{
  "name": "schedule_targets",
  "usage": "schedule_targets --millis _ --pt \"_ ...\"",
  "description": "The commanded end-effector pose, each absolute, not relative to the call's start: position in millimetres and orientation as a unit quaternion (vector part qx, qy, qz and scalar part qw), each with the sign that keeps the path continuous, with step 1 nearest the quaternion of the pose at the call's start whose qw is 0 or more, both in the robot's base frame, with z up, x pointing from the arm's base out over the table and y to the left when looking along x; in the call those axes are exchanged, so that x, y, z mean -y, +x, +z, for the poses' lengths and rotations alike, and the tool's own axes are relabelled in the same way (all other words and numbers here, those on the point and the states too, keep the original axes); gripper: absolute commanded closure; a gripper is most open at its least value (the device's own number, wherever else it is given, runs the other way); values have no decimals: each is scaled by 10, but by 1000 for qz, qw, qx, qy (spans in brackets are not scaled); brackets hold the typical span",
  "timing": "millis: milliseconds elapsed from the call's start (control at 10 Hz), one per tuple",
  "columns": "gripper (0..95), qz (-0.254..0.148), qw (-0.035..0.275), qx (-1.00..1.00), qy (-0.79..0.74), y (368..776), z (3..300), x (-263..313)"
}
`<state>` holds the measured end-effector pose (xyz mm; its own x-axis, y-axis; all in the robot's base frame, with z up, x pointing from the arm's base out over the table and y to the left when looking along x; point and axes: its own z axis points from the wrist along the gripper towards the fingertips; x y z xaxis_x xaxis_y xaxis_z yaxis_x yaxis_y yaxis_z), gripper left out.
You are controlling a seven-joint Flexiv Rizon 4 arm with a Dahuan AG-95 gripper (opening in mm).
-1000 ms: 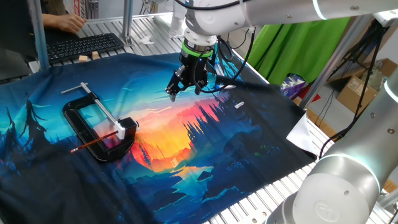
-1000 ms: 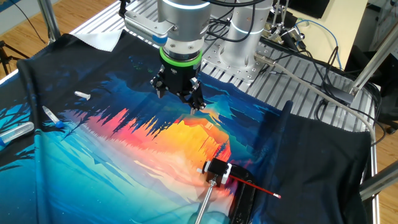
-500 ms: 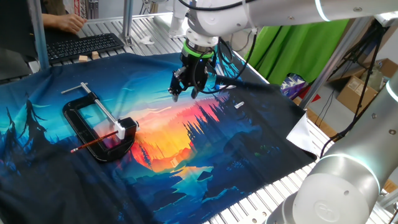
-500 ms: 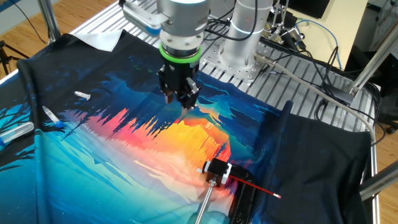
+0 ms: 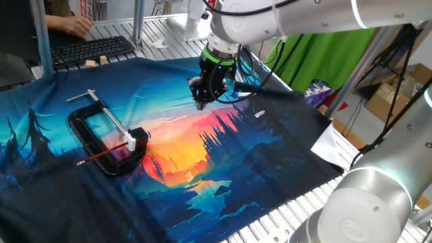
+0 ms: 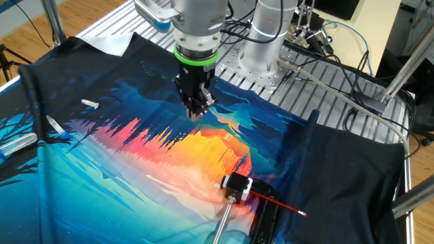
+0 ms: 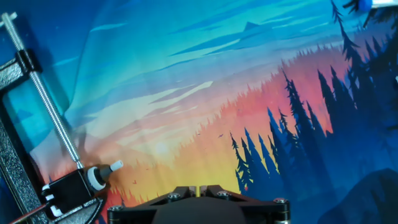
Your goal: Sharpen the pencil with a pencil sharpener
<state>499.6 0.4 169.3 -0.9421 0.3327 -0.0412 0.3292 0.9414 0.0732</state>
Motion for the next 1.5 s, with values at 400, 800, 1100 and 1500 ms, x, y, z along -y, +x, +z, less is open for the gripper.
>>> schedule_targets --millis 400,800,1100,1500 --pt "950 42 21 -985 167 4998 1608 -35" --pt "950 42 23 -985 168 5056 1333 -116" --pt "950 41 28 -984 169 5097 1072 -163" --pt "950 41 33 -984 170 5123 750 -184"
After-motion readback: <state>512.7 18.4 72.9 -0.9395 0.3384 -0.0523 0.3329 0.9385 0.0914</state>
